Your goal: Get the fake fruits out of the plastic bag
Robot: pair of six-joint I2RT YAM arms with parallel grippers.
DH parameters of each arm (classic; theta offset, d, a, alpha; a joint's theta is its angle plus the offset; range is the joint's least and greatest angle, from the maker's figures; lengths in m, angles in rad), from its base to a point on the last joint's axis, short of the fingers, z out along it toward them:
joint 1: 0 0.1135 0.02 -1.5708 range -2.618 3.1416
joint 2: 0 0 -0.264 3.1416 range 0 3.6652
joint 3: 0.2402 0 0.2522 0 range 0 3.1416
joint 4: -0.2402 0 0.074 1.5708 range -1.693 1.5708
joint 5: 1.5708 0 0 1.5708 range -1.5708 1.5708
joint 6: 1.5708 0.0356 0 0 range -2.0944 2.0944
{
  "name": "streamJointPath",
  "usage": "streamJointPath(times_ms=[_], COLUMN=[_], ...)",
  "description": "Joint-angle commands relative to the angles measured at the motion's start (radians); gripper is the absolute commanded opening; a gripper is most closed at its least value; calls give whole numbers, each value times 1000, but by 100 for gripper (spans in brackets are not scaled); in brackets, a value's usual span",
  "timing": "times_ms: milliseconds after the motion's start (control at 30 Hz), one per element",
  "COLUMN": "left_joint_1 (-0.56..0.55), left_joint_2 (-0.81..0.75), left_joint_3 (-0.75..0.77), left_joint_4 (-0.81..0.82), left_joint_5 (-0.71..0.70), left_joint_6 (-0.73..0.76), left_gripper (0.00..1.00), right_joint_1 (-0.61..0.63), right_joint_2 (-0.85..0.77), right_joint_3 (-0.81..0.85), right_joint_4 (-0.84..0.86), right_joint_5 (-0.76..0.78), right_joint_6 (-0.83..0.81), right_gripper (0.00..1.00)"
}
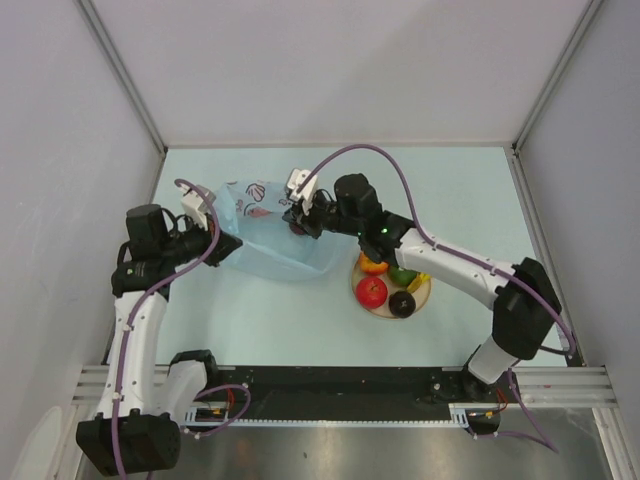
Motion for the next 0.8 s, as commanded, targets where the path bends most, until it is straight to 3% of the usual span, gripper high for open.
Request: streamJointPath(times_ms=[0, 100, 333, 400, 433, 533, 767], left_joint_1=[-9, -8, -11, -11, -11, -11, -11], left_joint_2=[-4, -17, -69, -92, -98, -109, -109], left_joint_3=[-10, 9, 128, 144, 145, 147, 122], left_joint_4=[55, 28, -156, -187, -192, -199, -241], left_joint_5=[14, 39, 29, 28, 26, 32, 63], left_joint_6=[-32, -37, 71, 86, 88, 85, 120], left_gripper=[0, 0, 0, 0, 0, 0, 0], right_joint_1=[13, 24, 49, 23, 15, -26, -89], right_joint_2=[-44, -12, 152, 220, 244, 324, 493], right_joint_3=[31, 30, 56, 88, 97, 137, 263], right_joint_4=[-87, -88, -2, 8, 15, 31, 37], right_joint_5=[-60, -63, 38, 59, 96, 157, 178], right_joint_6=[-12, -57, -152, -134, -129, -118, -134], right_gripper=[25, 31, 34, 43, 58, 75, 85])
